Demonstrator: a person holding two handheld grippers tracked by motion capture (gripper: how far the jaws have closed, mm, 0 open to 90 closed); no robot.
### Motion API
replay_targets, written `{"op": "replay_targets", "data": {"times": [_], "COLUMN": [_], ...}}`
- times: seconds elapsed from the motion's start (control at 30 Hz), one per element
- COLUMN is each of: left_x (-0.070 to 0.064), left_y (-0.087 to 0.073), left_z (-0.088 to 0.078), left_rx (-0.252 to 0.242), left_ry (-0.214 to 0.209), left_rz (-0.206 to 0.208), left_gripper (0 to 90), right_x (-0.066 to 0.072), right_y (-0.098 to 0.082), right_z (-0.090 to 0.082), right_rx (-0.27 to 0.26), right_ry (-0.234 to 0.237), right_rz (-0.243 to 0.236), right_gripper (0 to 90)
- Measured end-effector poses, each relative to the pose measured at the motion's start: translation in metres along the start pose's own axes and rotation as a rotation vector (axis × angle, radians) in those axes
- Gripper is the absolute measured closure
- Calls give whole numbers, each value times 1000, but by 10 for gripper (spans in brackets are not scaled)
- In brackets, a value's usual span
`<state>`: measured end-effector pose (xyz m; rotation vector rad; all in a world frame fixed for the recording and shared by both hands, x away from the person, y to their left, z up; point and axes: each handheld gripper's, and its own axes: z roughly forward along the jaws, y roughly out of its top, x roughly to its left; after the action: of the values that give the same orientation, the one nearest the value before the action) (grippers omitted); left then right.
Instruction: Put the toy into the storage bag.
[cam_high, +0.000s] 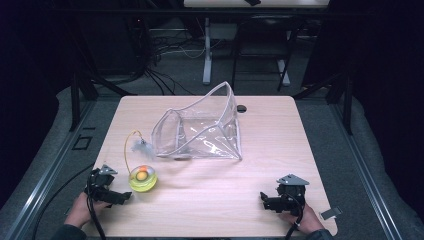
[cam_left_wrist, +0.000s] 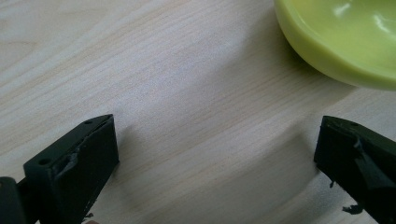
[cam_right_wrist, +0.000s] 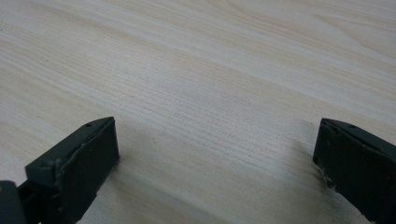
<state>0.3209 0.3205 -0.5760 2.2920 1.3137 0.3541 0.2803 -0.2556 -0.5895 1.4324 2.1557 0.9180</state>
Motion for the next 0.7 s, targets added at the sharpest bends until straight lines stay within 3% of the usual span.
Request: {"op": "replay_targets", "data": {"times": [0.1, 0.27, 0.53, 0.7], "left_x": [0, 1, -1, -1], "left_y": [0, -5, 1, 3], "left_z": [0, 0, -2, -7], "left_rx": [-1, -44, 16, 24], "left_ry": [1, 5, 13, -2], "left_rz": [1, 10, 33, 18], "left_gripper": [0, 0, 0, 0], "right_x": [0, 0, 0, 0], "right_y": [0, 0, 0, 0], "right_z": [0, 0, 0, 0], "right_rx": [0, 0, 1, 2], "right_ry": [0, 0, 0, -1], "right_rz": [0, 0, 2, 2], "right_gripper": [0, 0, 0, 0]}}
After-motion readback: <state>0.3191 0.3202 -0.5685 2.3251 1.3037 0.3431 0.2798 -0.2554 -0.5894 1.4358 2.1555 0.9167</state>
